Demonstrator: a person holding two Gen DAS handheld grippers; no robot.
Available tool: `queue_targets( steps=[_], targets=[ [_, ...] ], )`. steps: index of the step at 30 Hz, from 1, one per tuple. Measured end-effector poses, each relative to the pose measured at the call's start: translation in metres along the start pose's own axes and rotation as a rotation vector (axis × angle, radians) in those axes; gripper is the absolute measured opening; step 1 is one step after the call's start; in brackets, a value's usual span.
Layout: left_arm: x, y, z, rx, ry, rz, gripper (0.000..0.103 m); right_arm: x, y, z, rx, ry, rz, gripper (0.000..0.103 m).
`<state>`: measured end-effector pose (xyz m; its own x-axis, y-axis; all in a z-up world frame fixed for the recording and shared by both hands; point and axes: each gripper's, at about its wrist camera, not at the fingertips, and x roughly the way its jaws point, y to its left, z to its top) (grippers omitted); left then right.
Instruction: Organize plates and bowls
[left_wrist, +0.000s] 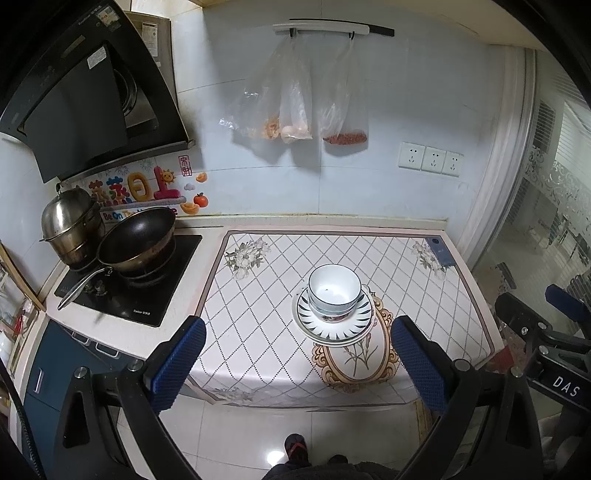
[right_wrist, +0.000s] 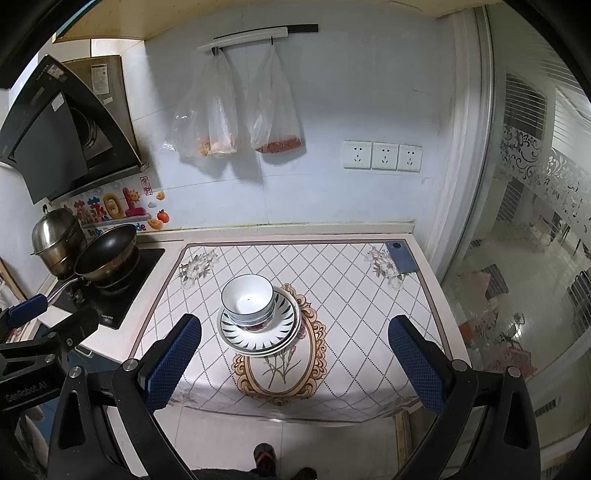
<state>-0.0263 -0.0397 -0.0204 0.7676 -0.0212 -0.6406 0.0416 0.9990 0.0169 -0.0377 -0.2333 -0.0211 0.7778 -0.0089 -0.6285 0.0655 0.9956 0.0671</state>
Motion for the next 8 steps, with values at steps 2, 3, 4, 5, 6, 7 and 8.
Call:
queue_targets(
  steps=[2, 3, 4, 5, 6, 7, 8],
  targets=[
    [0.0, 0.0013, -0.0014, -0.006, 0.001, 0.0, 0.103, 0.0001, 0.0003, -0.0003, 0.001, -0.002, 0.001, 0.103],
    [0.0, 0.0018, -0.0014, -0.008, 0.002, 0.0, 0.103, 0.0007, 0.0, 0.0001, -0.001, -0.002, 0.001, 0.103],
    [-0.0004, 0.002, -0.0023, -0.009, 0.002, 0.001, 0.103, 0.0009, -0.0002, 0.0005, -0.001, -0.001, 0.0, 0.103],
    [-0.001, 0.0022, -0.0029, -0.008, -0.001, 0.004, 0.103, 0.0015, 0.0005, -0.0001, -0.002, 0.0, 0.001, 0.103],
    [-0.0018, 0.0027, -0.0037, -0.008, -0.004, 0.006, 0.103, 0.0005, 0.0002, 0.0, -0.001, 0.002, 0.002, 0.103],
    [-0.0024, 0.0029, -0.0044, -0.009, -0.006, 0.005, 0.103, 0.0003, 0.0006, -0.0006, -0.002, 0.002, 0.003, 0.103],
    [-0.0027, 0.003, -0.0045, -0.009, -0.006, 0.003, 0.103, -0.0002, 0.0016, -0.0003, -0.005, 0.001, 0.002, 0.103]
  ],
)
